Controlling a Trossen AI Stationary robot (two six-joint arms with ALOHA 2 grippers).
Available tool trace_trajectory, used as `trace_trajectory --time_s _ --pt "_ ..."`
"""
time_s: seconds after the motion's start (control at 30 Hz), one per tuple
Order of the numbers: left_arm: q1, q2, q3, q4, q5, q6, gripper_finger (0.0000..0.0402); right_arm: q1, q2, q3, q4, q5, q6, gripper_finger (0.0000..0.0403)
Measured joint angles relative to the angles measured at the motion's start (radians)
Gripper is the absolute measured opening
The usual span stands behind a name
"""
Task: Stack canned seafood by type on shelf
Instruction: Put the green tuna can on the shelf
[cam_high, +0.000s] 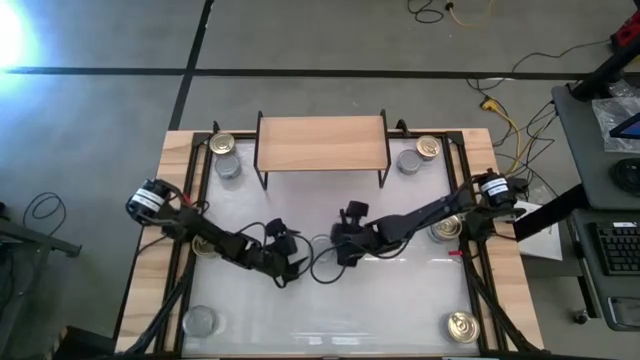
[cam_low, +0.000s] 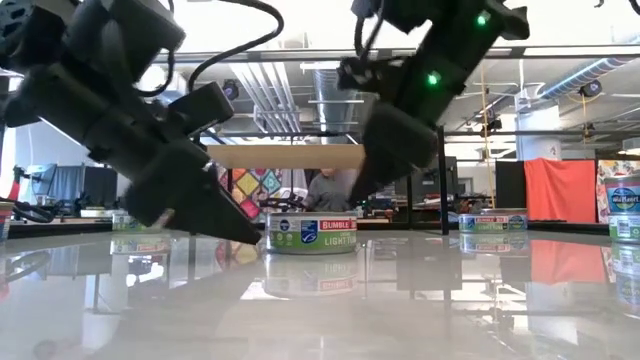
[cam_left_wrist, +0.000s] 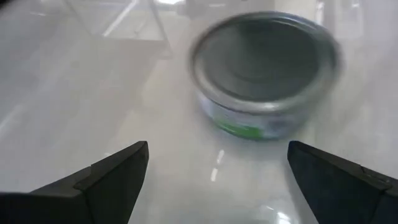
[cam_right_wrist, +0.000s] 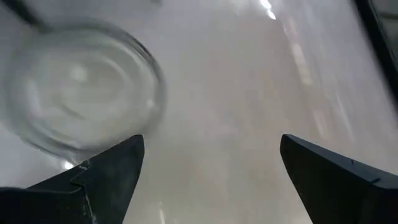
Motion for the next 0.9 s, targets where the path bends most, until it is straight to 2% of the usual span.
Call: trace_trajectory --time_s 0.13,0.3,0.43,0.57,0.77,0.9 --pt "-0.025 0.002 0.000 0.058 0.010 -0.024 0.0369 -0.005 0.000 -0.042 -0.041 0.021 0.071 0.0368" --pt "-0.017 0.044 0.001 0.135 0.002 -0.009 0.0369 -0.002 0.009 -0.123 0.125 0.006 0.073 0.0368" --pt "-0.002 0.055 0.000 0.117 -0.044 0.009 0.0369 0.003 0.009 -0.147 0.244 -0.111 0.073 0.0368" --pt "0.010 0.036 0.000 0.064 -0.107 0.019 0.0369 0.027 0.007 -0.140 0.261 -0.197 0.067 0.0368" --pt "0.012 -0.029 0.000 -0.050 -0.143 -0.013 0.0369 0.058 -0.015 -0.126 0.226 -0.188 0.041 0.0368" --pt "0.008 -0.061 0.000 -0.082 -0.072 -0.035 0.0369 0.057 -0.030 -0.126 0.192 -0.135 0.042 0.0368"
